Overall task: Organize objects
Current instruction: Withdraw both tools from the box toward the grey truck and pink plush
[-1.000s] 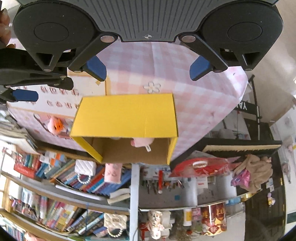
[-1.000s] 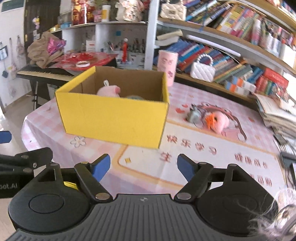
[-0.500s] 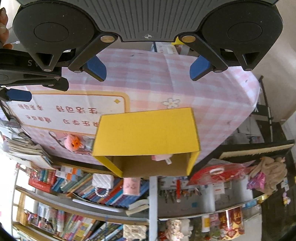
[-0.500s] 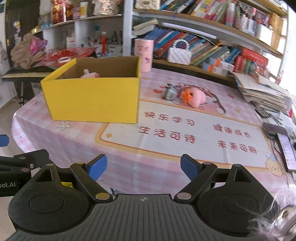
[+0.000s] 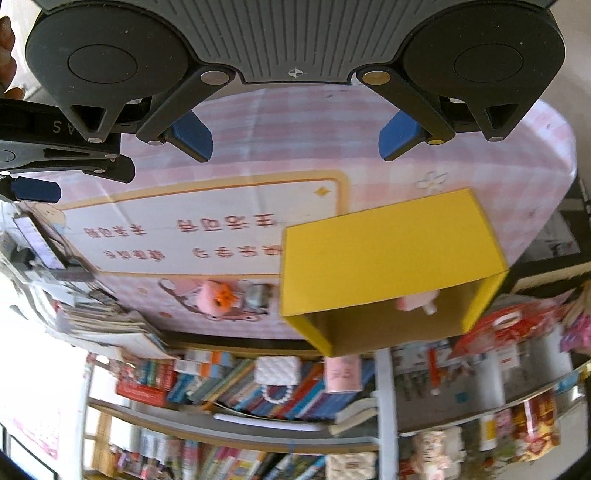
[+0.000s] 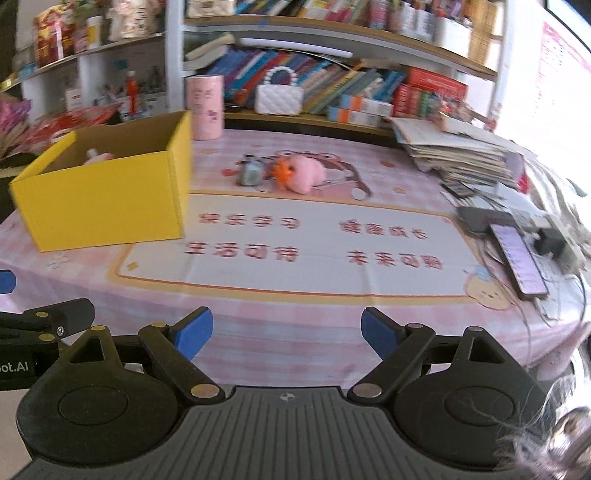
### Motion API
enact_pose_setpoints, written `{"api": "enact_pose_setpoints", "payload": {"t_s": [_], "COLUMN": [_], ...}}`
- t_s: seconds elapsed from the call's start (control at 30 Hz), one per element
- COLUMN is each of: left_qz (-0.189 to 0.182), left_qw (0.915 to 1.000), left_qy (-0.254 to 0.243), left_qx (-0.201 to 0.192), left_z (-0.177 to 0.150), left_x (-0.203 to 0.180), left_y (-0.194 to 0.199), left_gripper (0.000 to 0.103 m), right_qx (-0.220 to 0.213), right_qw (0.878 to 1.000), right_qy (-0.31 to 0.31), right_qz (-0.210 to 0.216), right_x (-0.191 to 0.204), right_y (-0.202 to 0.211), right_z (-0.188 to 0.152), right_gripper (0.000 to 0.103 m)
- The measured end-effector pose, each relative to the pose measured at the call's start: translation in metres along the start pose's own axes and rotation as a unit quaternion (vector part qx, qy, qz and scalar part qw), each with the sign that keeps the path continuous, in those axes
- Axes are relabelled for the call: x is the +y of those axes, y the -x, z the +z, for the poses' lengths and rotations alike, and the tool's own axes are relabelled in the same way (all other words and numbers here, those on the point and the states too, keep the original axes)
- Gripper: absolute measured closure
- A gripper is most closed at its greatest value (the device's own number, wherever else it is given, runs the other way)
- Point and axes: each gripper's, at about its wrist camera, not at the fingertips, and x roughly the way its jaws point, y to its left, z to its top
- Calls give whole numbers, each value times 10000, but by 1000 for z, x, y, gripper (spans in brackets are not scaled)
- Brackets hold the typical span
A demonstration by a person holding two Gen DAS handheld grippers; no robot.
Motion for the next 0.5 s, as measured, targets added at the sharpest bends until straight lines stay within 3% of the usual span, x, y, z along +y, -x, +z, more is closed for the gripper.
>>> {"api": "enact_pose_setpoints", "payload": {"t_s": [0.5], "left_qz": [-323], "left_qw": [9991], "left_qy": [-288], "left_qx": [52], "left_z": [39], "left_x": [-58], "left_y": [-47], "left_gripper": [5], "right_qx": [129], "right_qw": [9991], "right_qy": [-241], "right_qz": [-314], "right_x": [-64], "right_y": [-31], "right_z": [20], "right_gripper": [15]}}
